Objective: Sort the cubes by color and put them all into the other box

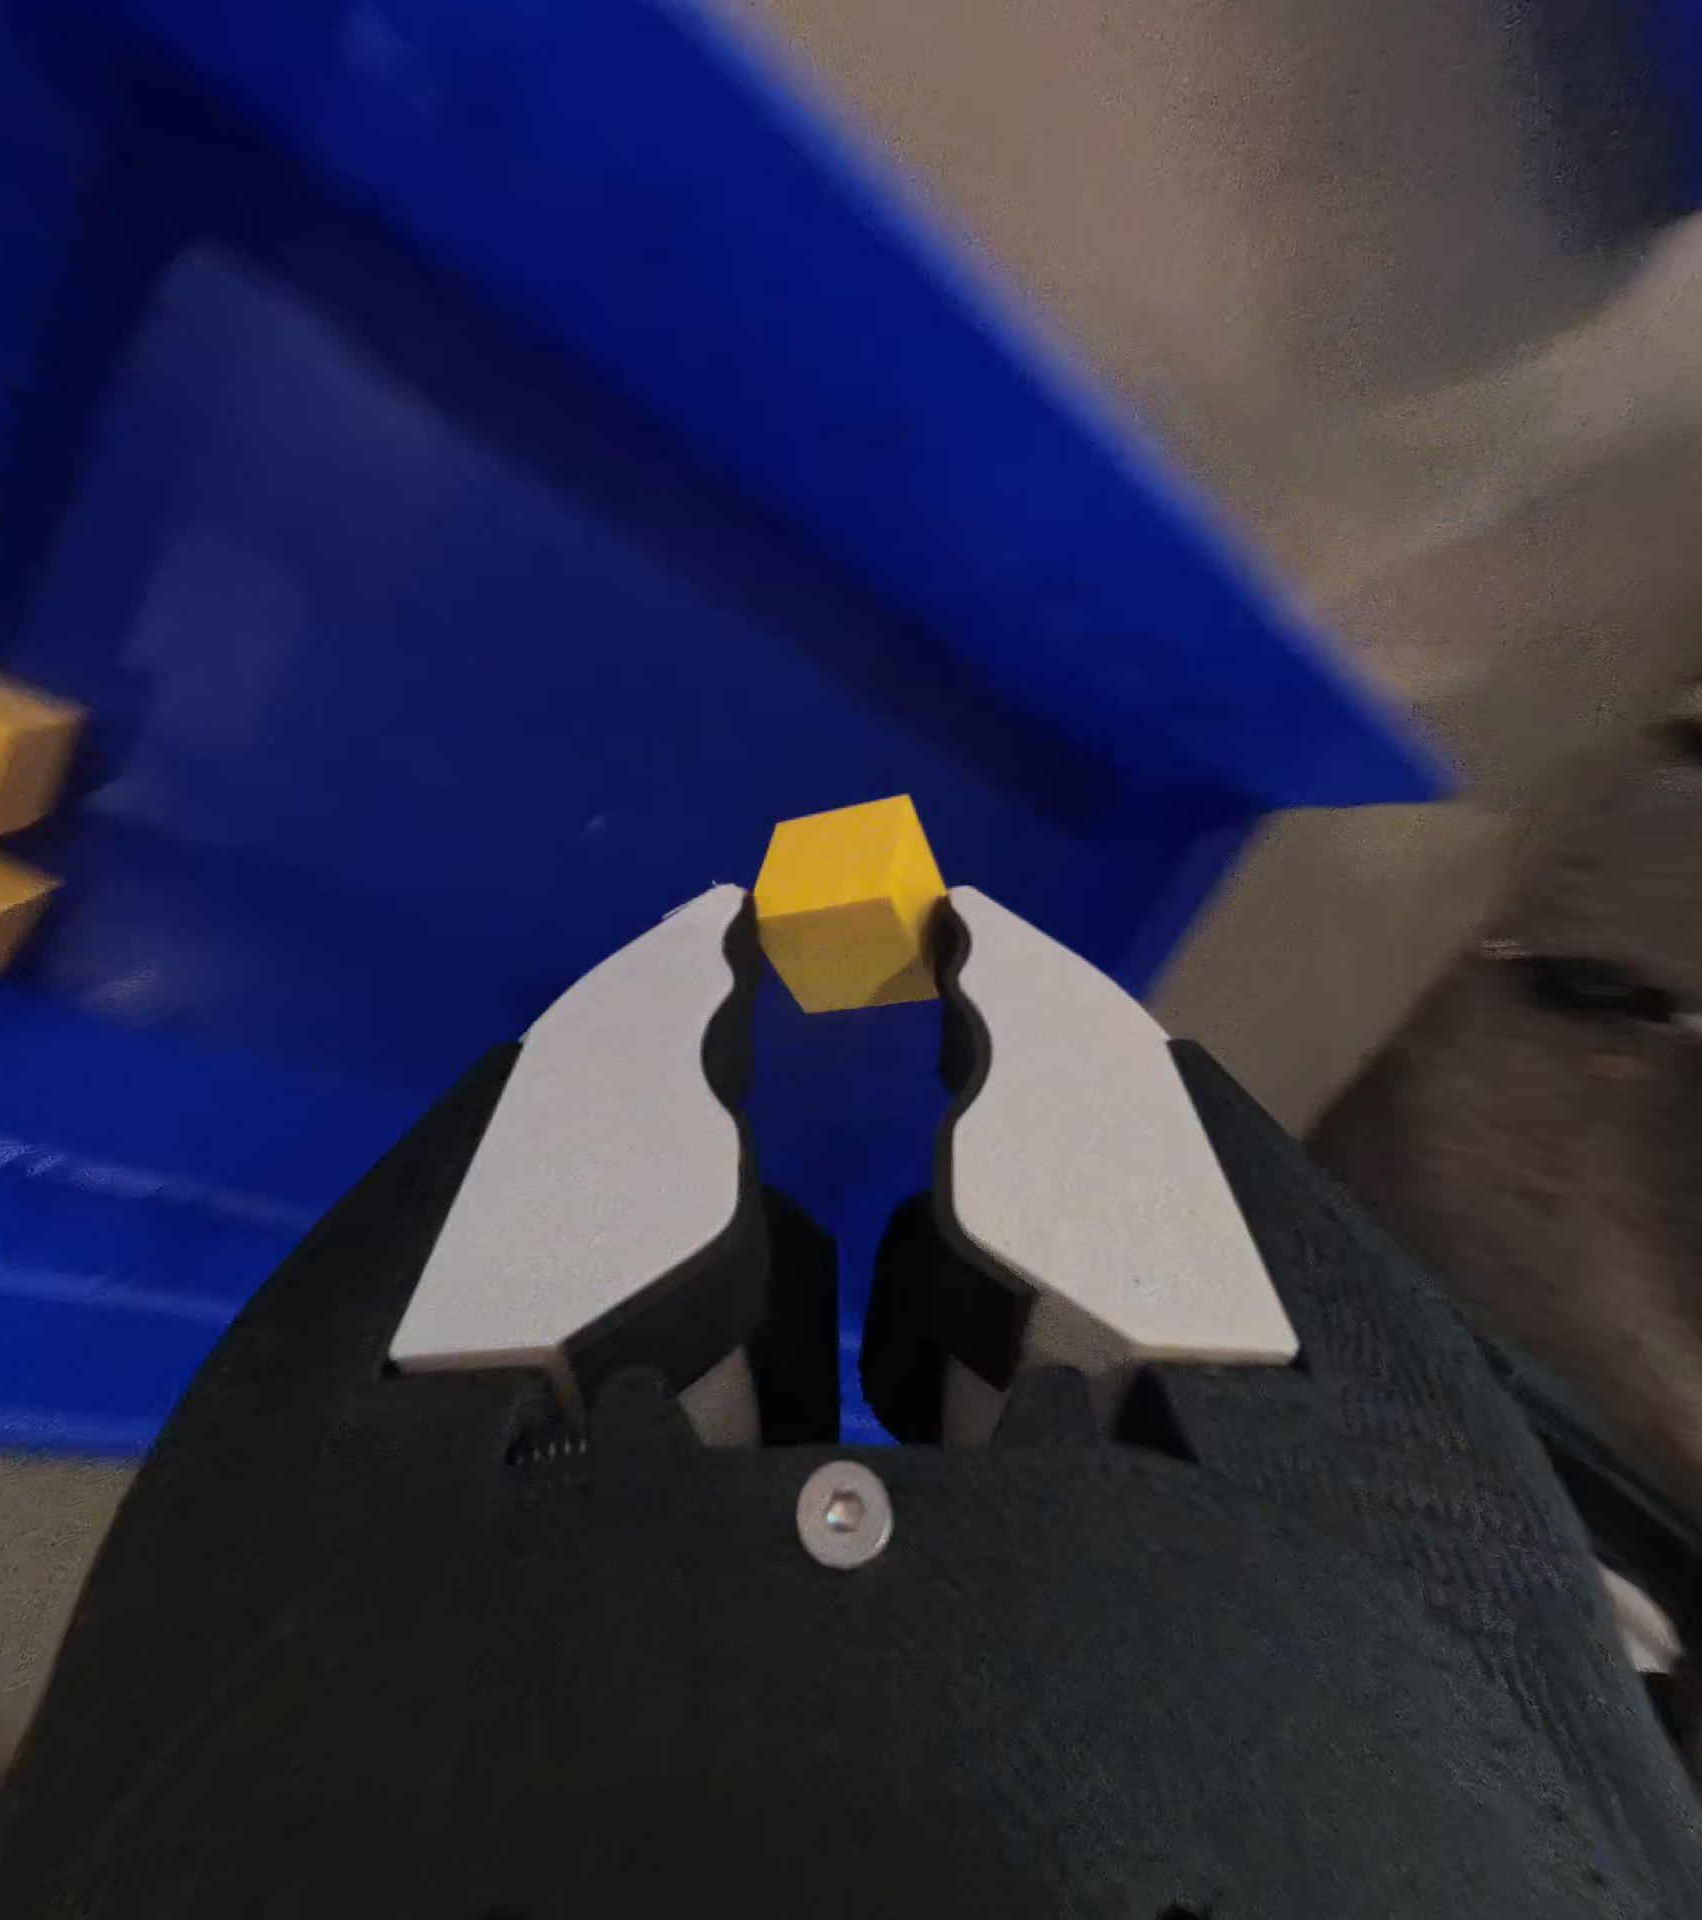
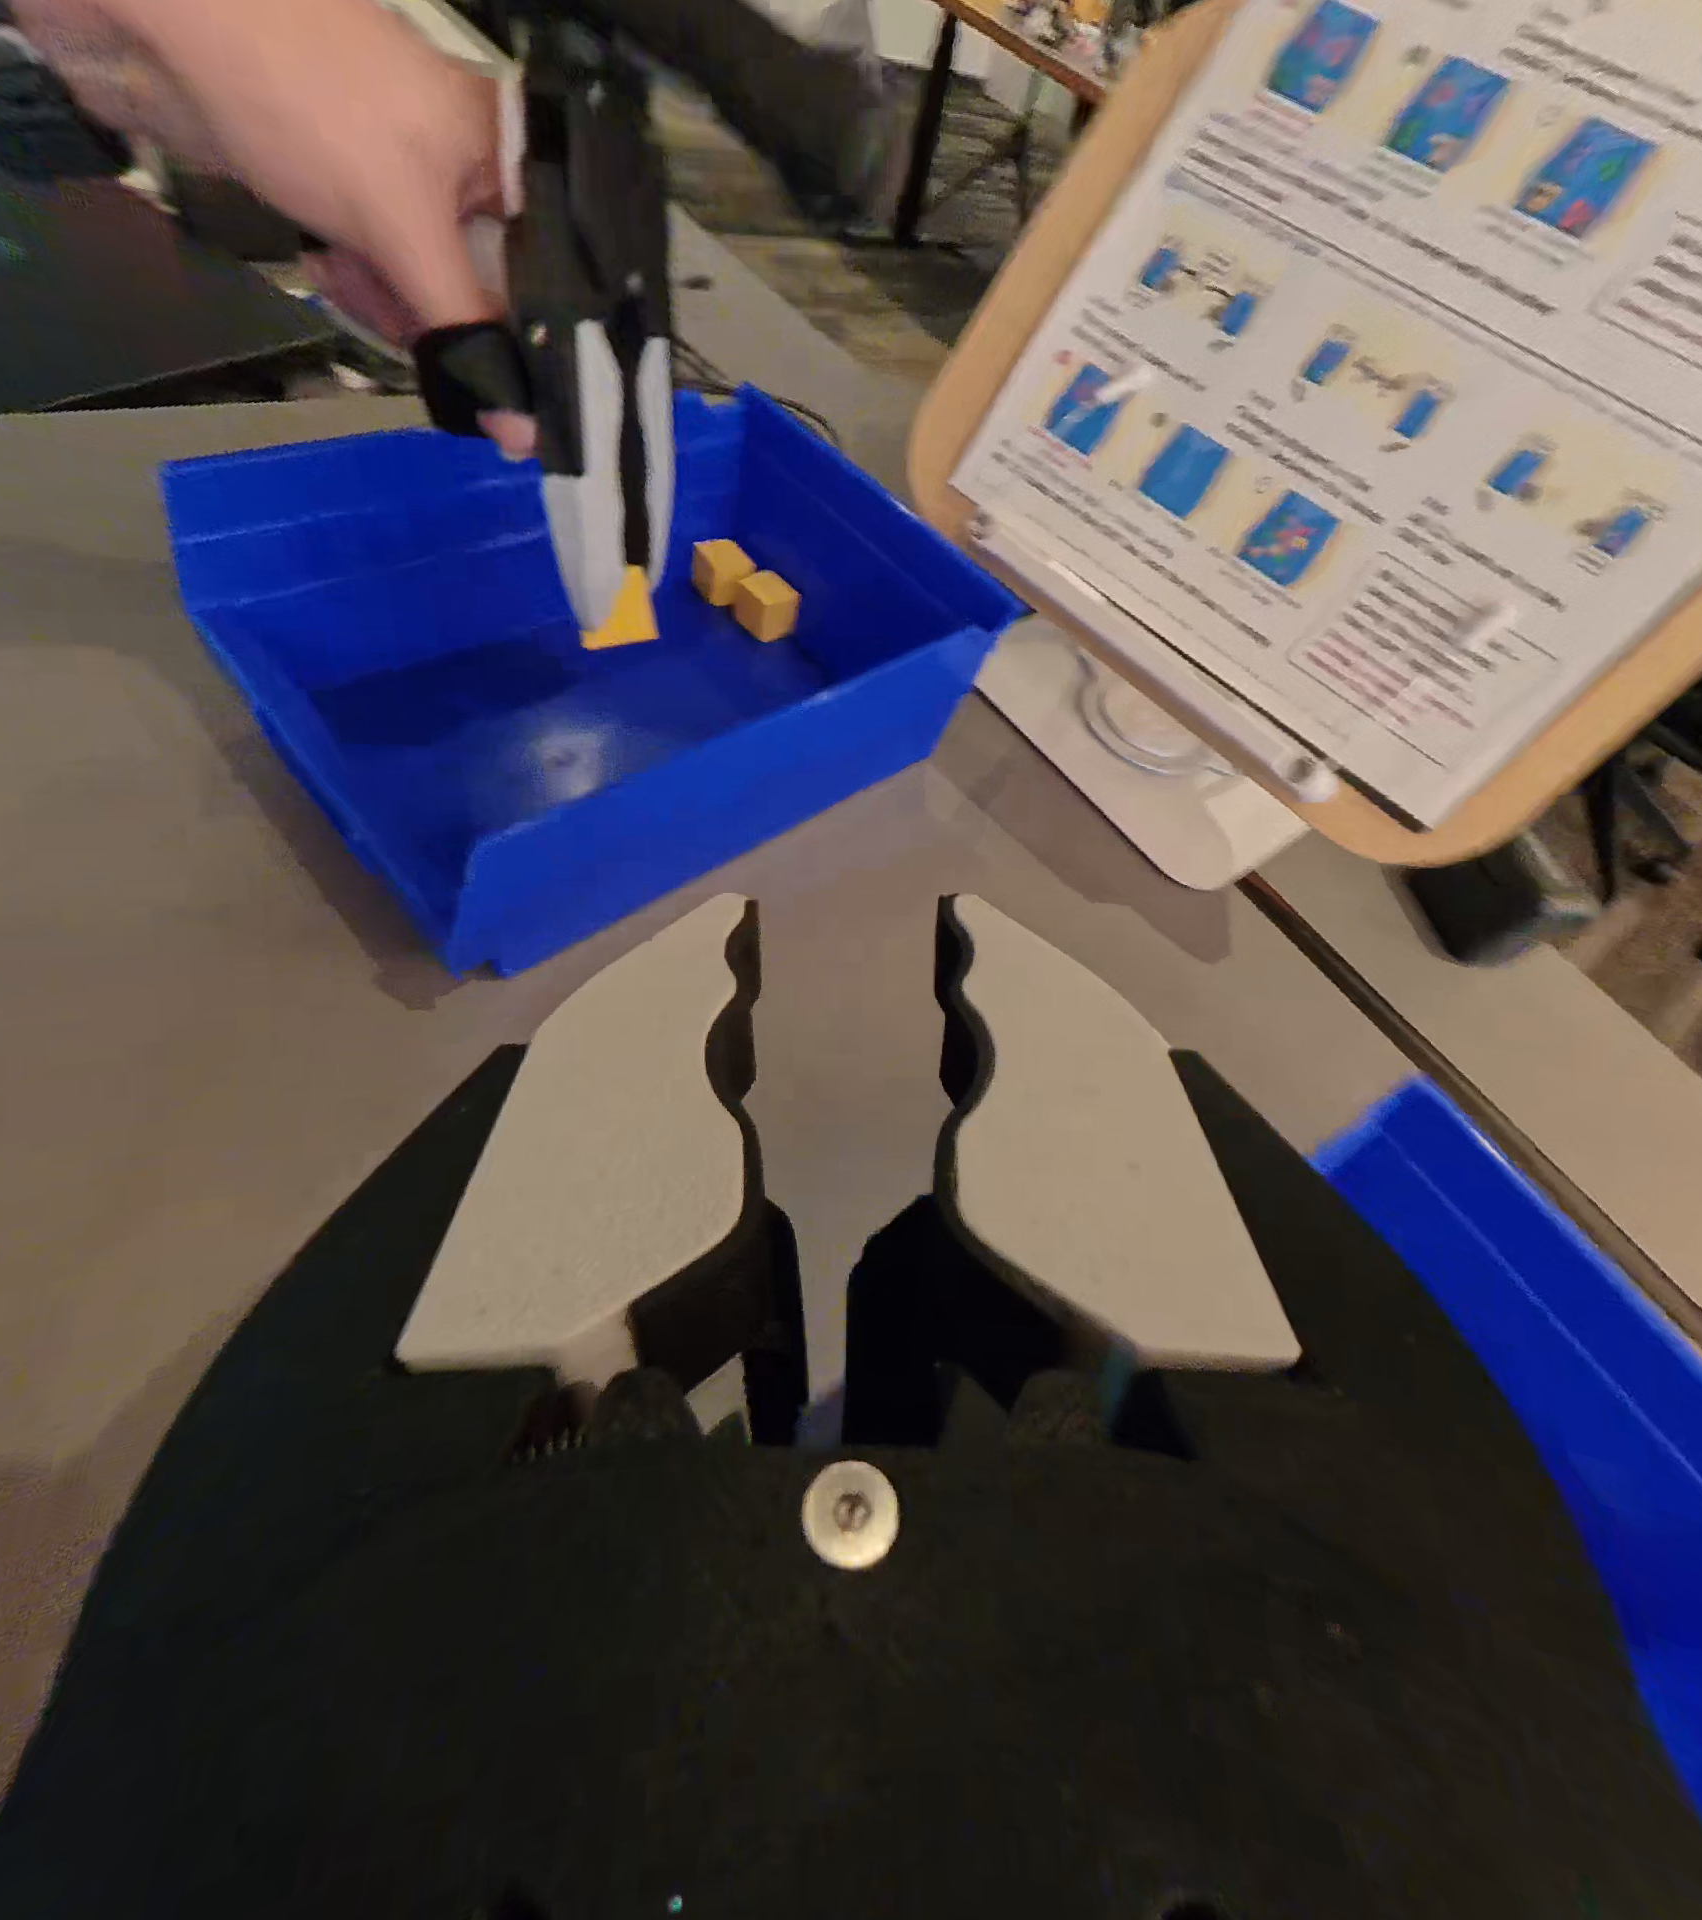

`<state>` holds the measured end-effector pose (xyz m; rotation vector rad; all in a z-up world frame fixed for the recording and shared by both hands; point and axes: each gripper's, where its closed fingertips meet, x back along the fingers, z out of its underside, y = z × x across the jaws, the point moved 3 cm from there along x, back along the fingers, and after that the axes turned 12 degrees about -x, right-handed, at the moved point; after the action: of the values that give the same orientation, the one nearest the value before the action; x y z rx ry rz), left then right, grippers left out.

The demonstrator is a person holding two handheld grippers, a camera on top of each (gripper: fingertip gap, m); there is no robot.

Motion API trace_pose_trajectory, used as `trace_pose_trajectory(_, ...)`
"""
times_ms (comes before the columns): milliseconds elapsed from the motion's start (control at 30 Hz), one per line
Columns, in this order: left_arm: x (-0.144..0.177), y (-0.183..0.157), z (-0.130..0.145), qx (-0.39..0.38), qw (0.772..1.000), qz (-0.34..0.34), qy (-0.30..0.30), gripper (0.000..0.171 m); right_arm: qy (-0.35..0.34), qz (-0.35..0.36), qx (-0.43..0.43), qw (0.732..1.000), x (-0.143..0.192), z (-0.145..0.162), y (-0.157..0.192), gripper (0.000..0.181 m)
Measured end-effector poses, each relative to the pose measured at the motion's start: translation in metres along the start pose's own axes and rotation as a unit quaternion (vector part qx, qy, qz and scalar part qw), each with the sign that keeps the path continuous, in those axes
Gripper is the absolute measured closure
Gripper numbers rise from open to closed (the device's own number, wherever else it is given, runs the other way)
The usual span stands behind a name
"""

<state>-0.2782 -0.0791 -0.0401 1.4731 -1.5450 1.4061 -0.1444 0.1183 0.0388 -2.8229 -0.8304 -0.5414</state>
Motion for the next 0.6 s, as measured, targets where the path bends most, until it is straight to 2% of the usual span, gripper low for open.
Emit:
trace_pose_trajectory(100, 0.024, -0.044, -0.026, -0.008, 0.983, 0.121, -0.135, 0.138, -0.036, -0.048, 0.05, 0.997, -0.026, -0.001, 0.032, 0.139)
trace_pose_trajectory(200, 0.042, -0.079, -0.039, -0.02, 0.955, 0.209, -0.211, 0.139, -0.076, -0.06, 0.106, 0.99, -0.046, -0.006, 0.053, 0.132)
trace_pose_trajectory(300, 0.049, -0.108, -0.045, -0.041, 0.932, 0.269, -0.239, 0.139, -0.114, -0.068, 0.133, 0.982, -0.056, -0.017, 0.065, 0.13)
trace_pose_trajectory(433, 0.051, -0.132, -0.05, -0.065, 0.915, 0.304, -0.257, 0.139, -0.149, -0.092, 0.141, 0.974, -0.057, -0.034, 0.079, 0.129)
trace_pose_trajectory(533, 0.052, -0.144, -0.053, -0.078, 0.904, 0.325, -0.266, 0.139, -0.149, -0.095, 0.151, 0.973, -0.057, -0.038, 0.085, 0.135)
trace_pose_trajectory(600, 0.048, -0.147, -0.053, -0.083, 0.904, 0.326, -0.264, 0.138, -0.156, -0.097, 0.158, 0.97, -0.052, -0.039, 0.089, 0.147)
